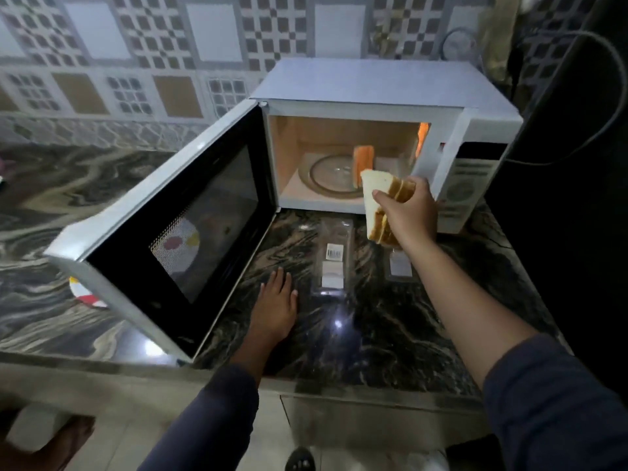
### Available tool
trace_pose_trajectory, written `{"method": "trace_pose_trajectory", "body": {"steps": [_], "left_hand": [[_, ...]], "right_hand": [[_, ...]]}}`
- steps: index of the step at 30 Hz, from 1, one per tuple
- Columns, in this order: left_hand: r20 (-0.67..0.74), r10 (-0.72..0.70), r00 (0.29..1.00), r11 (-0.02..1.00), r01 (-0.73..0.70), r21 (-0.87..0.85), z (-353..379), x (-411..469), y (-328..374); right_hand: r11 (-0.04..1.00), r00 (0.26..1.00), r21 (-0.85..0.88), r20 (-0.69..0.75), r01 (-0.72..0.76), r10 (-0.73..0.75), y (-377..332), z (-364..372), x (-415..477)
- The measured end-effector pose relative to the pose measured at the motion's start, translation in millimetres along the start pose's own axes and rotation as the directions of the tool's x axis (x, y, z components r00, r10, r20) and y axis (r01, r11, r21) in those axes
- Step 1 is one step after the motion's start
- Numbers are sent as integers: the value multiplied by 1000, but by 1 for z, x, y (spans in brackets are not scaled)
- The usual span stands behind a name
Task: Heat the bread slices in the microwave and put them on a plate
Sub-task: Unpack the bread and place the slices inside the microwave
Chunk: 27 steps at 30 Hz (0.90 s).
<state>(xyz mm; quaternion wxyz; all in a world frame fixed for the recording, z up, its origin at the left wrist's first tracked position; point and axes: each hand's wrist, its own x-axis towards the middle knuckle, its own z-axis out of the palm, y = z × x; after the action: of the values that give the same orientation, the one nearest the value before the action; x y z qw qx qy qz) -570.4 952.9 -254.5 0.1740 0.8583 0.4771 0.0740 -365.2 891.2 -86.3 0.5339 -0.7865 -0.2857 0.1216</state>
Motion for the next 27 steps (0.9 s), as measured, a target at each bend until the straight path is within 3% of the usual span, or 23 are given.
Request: {"method": "trace_pose_trajectory", "body": {"steps": [13, 21, 23, 25, 27], "left_hand": [[-9, 109, 994, 994, -109, -2, -1, 134, -6], [-155, 143, 977, 990, -141, 28, 9, 145, -7], [-125, 134, 983, 991, -132, 24, 10, 145, -7], [-111, 123, 986, 992, -122, 10, 9, 145, -8], [-97, 115, 989, 993, -115, 5, 9, 145, -8]], "right_hand": [[985, 999, -169, 44, -23, 31, -9, 114, 127], [953, 990, -288, 75, -90, 116, -5, 166, 167], [909, 994, -416, 92, -8, 51, -2, 174, 171], [915, 996, -400, 86, 57, -25, 10, 186, 178], [898, 997, -436, -11, 68, -80, 26, 199, 191]]}}
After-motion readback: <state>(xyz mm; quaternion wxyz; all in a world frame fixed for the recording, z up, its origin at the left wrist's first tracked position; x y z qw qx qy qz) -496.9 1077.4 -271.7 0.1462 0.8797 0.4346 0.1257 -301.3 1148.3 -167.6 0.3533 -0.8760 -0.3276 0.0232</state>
